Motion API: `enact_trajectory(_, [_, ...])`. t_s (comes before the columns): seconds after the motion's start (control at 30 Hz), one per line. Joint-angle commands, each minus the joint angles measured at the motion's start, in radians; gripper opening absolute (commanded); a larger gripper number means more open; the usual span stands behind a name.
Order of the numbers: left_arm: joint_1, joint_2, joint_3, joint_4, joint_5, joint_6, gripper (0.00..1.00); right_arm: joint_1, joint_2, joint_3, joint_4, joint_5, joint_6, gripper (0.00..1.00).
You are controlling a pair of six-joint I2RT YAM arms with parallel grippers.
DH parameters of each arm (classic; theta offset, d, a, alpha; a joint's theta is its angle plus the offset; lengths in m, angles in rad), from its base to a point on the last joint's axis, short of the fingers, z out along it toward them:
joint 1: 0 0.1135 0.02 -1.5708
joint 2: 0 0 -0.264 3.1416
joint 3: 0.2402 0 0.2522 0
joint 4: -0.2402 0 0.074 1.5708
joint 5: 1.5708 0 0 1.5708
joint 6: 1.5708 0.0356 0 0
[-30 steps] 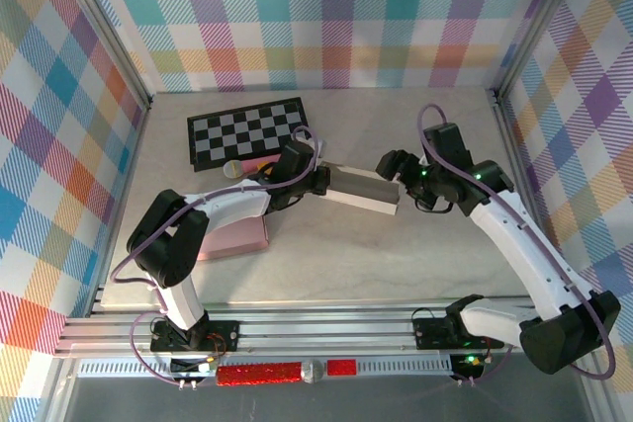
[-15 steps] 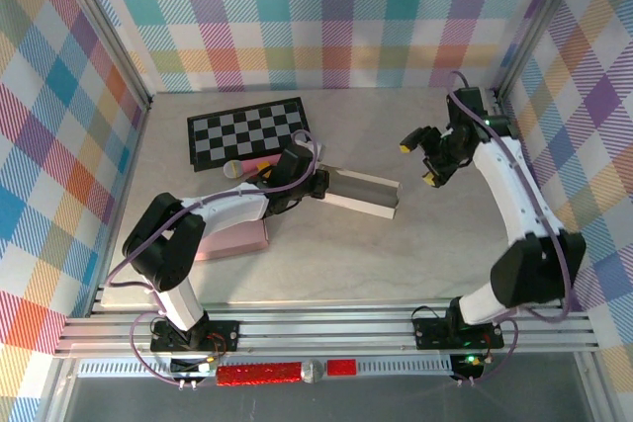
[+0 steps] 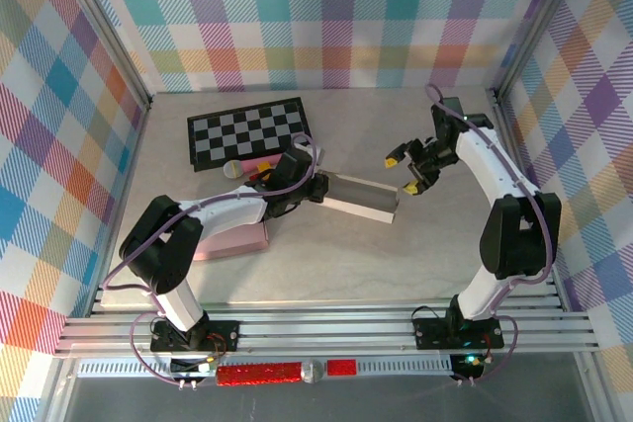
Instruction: Fold the paper box
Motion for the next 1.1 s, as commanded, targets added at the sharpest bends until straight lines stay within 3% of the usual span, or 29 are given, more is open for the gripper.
enact_trajectory(0.0, [-0.027, -0.039, -0.025, -0.044, -0.008, -0.006, 0.12, 0.005, -0.048, -0.089, 0.013, -0.053, -0.01, 0.67])
enact_trajectory(0.43, [-0.079, -0.131, -0.172, -0.05, -0.025, -0.091, 0.19, 0.075, -0.153, -0.351, 0.19, -0.092, 0.088, 0.57])
enact_trajectory(0.7, [-0.08, -0.223, -0.142, -0.125, -0.013, -0.14, 0.23, 0.082, -0.15, -0.365, 0.211, -0.076, 0.098, 0.52])
enact_trajectory(0.8, [-0.08, -0.322, -0.114, -0.221, -0.014, -0.198, 0.28, 0.082, -0.152, -0.368, 0.208, -0.073, 0.099, 0.51])
enact_trajectory(0.9, [-0.079, -0.411, -0.017, -0.366, -0.04, -0.28, 0.45, 0.082, -0.154, -0.375, 0.211, -0.07, 0.098, 0.5])
enact_trajectory(0.97, [-0.064, -0.427, 0.088, -0.508, -0.055, -0.318, 0.51, 0.082, -0.156, -0.376, 0.209, -0.065, 0.097, 0.5])
enact_trajectory(1.07, [0.032, -0.378, 0.239, -0.651, 0.016, -0.385, 0.49, 0.083, -0.155, -0.375, 0.209, -0.057, 0.095, 0.49])
